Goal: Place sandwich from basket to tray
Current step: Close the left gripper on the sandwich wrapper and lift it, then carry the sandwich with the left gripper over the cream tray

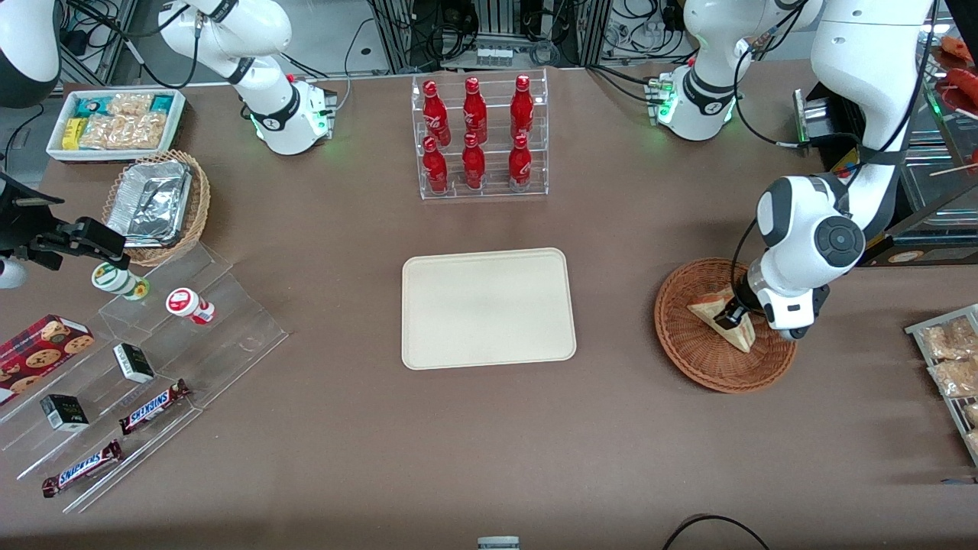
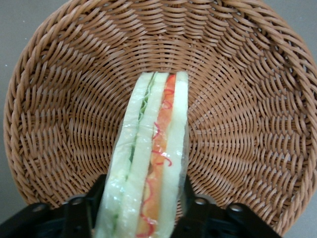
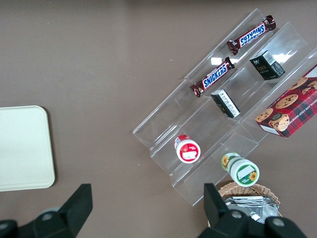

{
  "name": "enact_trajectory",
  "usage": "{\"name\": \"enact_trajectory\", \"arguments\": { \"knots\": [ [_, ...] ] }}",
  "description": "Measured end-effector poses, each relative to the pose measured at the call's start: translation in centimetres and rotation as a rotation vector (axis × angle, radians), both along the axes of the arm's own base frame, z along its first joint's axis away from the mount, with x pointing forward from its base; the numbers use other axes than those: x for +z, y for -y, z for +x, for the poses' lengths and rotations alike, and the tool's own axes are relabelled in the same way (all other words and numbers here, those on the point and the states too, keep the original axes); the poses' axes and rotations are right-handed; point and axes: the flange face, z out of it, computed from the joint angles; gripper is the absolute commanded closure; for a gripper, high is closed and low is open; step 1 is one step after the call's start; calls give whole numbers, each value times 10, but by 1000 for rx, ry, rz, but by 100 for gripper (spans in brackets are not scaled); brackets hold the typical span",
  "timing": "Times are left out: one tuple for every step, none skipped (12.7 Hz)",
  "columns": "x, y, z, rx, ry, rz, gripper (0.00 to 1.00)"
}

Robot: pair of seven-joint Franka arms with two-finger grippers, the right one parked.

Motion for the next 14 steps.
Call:
{"name": "enact_trajectory", "arguments": {
  "knots": [
    [0, 0, 0, 0, -2, 0, 100],
    [1, 0, 0, -1, -3, 0, 100],
    [4, 1, -1, -2, -10, 1, 100],
    [10, 3, 0, -14, -20, 8, 100],
    [19, 7, 3, -41, -35, 25, 100],
    [33, 15, 7, -76, -55, 45, 100],
    [48, 28, 12, -119, -68, 58, 100],
    [62, 47, 15, -176, -75, 63, 100],
    [73, 68, 17, -247, -81, 64, 100],
    [81, 88, 17, -322, -83, 62, 100],
    [87, 107, 15, -385, -80, 59, 100],
    [92, 127, 13, -438, -73, 55, 100],
    [94, 151, 9, -486, -71, 49, 100],
    [94, 175, 6, -528, -76, 43, 100]
  ]
}}
